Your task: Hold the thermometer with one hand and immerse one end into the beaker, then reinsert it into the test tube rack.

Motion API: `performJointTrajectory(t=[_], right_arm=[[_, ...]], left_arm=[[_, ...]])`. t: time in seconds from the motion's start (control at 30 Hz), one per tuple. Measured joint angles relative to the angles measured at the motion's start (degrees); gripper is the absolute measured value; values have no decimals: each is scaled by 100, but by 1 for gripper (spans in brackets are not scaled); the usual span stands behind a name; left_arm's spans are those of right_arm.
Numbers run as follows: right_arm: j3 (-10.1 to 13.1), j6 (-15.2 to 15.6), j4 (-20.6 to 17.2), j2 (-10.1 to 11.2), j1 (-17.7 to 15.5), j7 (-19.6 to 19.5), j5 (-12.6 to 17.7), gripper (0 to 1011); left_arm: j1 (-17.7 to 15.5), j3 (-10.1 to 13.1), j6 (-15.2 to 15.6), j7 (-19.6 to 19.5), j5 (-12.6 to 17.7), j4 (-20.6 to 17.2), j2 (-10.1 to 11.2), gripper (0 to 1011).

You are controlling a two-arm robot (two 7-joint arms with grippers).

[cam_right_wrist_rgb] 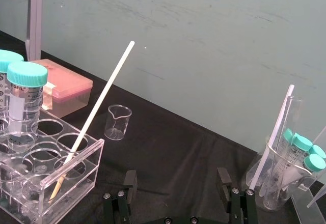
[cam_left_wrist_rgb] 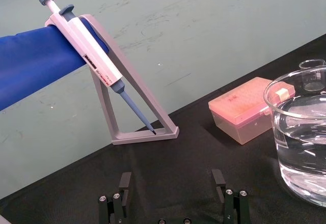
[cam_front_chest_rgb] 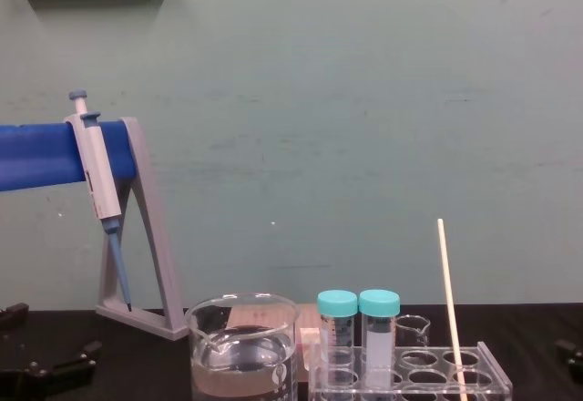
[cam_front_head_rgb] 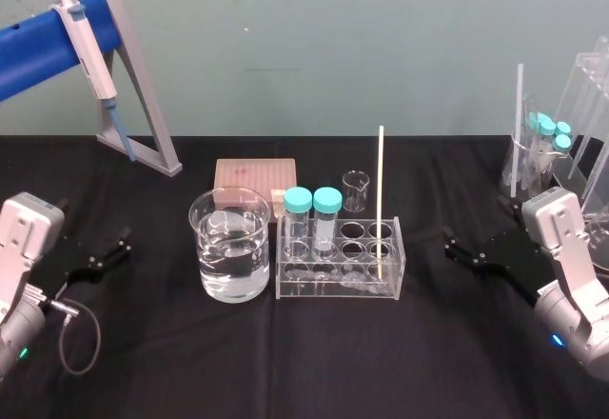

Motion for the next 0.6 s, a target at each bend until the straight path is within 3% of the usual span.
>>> performJointTrajectory(t=[0.6], right_arm=[[0, 0, 0, 0, 0, 0, 0, 1003]], left_arm=[[0, 0, 0, 0, 0, 0, 0, 1003]])
